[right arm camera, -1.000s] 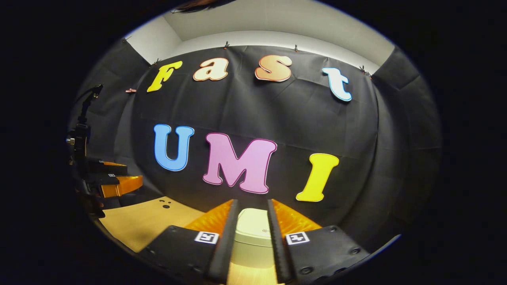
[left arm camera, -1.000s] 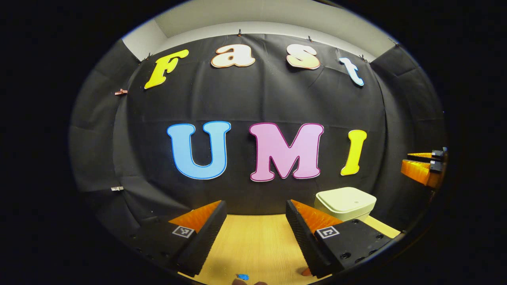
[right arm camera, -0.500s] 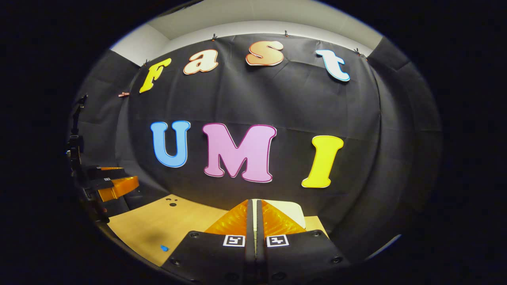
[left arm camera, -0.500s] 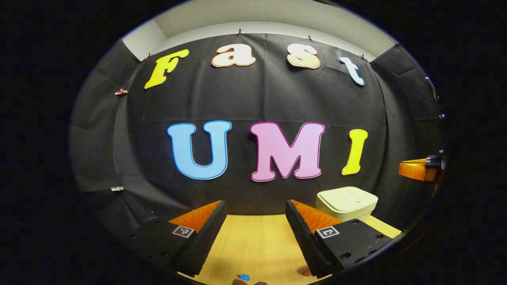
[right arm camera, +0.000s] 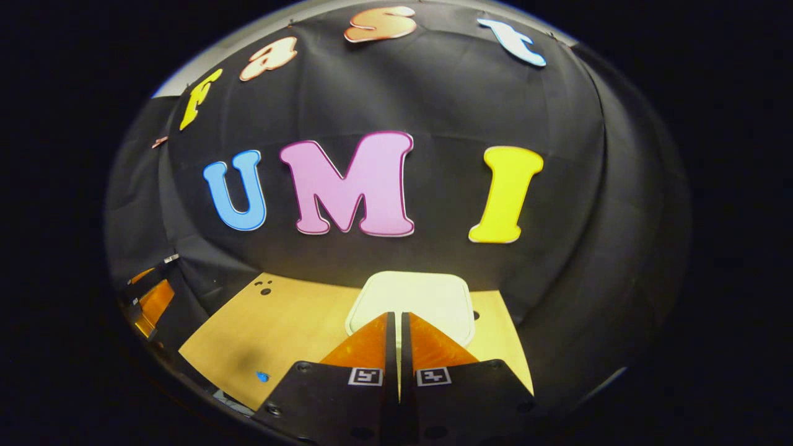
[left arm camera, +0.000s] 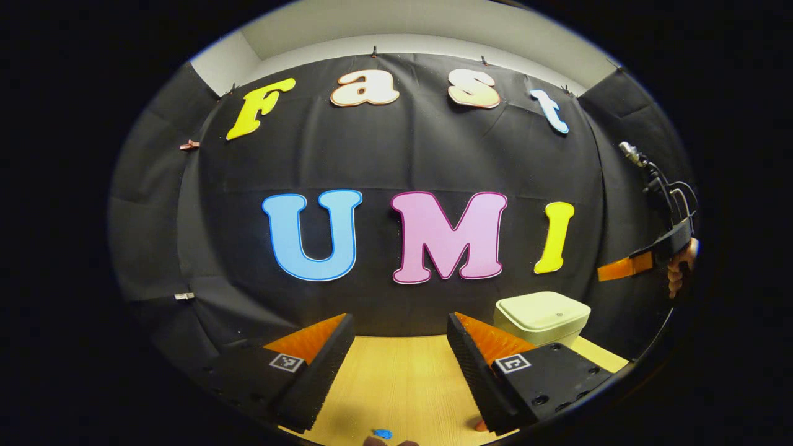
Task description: Press the lid of the desktop garbage bin to open it, pick up the crumpled paper on the desktop and throw it into the bin, then pick up the pop can on the desktop and drop it into the bin, and finally close the garbage bin lid.
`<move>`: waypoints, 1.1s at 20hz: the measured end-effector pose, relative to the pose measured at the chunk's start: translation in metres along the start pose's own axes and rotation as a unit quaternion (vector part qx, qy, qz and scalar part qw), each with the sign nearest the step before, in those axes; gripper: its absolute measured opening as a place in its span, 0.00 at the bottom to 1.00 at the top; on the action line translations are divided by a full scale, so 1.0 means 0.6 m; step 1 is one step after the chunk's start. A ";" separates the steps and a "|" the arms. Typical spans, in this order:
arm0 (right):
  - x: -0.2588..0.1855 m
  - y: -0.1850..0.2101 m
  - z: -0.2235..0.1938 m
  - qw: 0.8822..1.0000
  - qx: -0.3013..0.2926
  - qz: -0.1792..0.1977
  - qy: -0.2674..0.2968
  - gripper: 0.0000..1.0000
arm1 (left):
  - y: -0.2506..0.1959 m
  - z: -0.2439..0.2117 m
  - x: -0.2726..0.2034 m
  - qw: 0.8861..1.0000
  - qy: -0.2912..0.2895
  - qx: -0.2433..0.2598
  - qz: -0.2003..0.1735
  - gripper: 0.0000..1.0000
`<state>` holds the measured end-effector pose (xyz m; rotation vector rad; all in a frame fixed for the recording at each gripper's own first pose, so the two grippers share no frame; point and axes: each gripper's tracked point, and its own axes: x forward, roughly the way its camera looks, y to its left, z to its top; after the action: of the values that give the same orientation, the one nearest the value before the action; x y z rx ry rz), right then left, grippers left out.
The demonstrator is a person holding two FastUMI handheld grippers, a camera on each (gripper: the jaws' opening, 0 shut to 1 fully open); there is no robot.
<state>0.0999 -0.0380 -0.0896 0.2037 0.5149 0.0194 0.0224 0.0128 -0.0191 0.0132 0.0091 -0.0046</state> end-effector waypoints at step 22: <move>0.186 -0.031 -0.107 0.971 0.043 0.034 0.233 0.05 | -0.002 -0.005 -0.016 1.000 0.007 -0.001 0.000 0.96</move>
<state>0.1648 -0.0362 -0.2025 0.3034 0.9780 0.1141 0.0130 0.0117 -0.0222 0.0117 0.0237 -0.0050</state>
